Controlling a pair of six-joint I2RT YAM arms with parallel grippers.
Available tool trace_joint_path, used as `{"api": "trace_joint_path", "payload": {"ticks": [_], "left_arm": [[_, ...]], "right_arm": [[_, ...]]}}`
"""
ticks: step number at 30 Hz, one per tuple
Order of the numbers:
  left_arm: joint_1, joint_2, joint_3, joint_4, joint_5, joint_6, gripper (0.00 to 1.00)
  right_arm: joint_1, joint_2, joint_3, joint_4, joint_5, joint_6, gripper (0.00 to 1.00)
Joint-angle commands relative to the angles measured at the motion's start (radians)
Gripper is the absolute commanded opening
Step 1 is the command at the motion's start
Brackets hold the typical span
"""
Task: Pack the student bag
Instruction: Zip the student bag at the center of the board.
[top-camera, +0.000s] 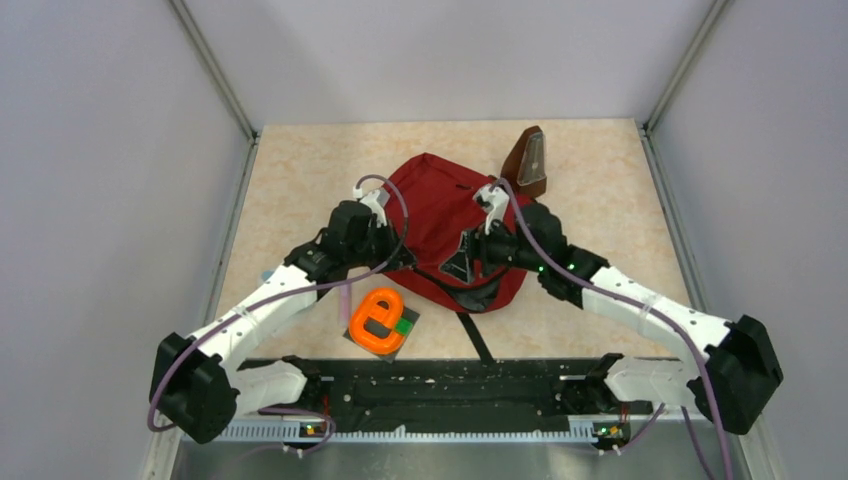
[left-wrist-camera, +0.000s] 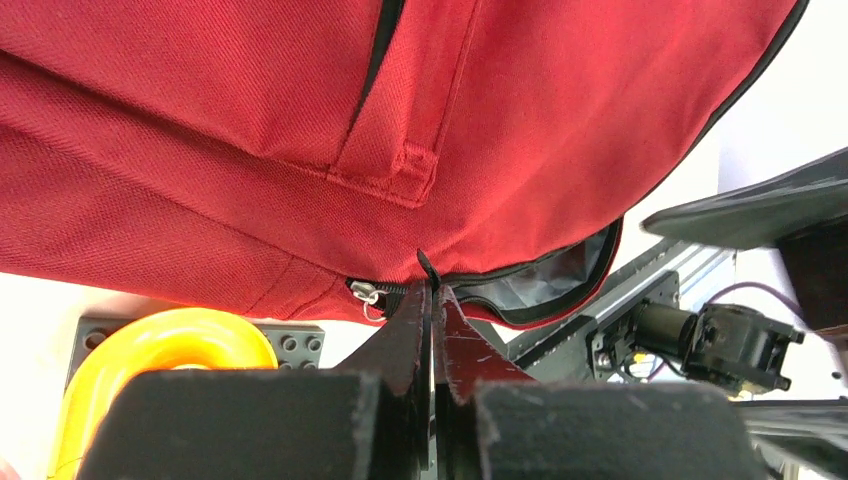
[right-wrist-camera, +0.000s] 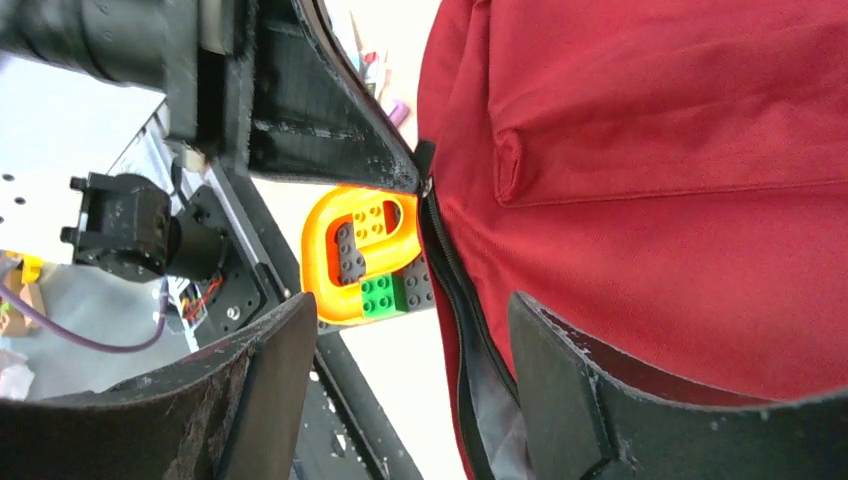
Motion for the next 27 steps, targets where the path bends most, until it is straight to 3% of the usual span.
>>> {"api": "trace_joint_path", "payload": {"ticks": [1, 5, 9, 14, 27], "left_arm": [[-0.007, -0.017, 0.08, 0.007, -0.052, -0.086, 0.0], [-0.005, -0.003, 0.109, -0.015, -0.058, -0.143, 0.0], [-0.006, 0.012, 0.117, -0.021, -0.05, -0.181, 0.0], [-0.006, 0.011, 0.117, -0.005, -0.043, -0.214, 0.0], [-0.005, 0.009, 0.119, 0.031, -0.044, -0.273, 0.0]], "right_arm": [[0.027, 0.058, -0.088, 0.386, -0.046, -0.014, 0.68], [0.063, 0.154, -0.104, 0.552, -0.057, -0.073, 0.65], [0.074, 0.25, -0.042, 0.541, -0.084, -0.102, 0.64], [0.081, 0.329, -0.005, 0.588, -0.094, -0.076, 0.55], [0.106, 0.395, 0.036, 0.603, -0.048, -0.046, 0.4]]}}
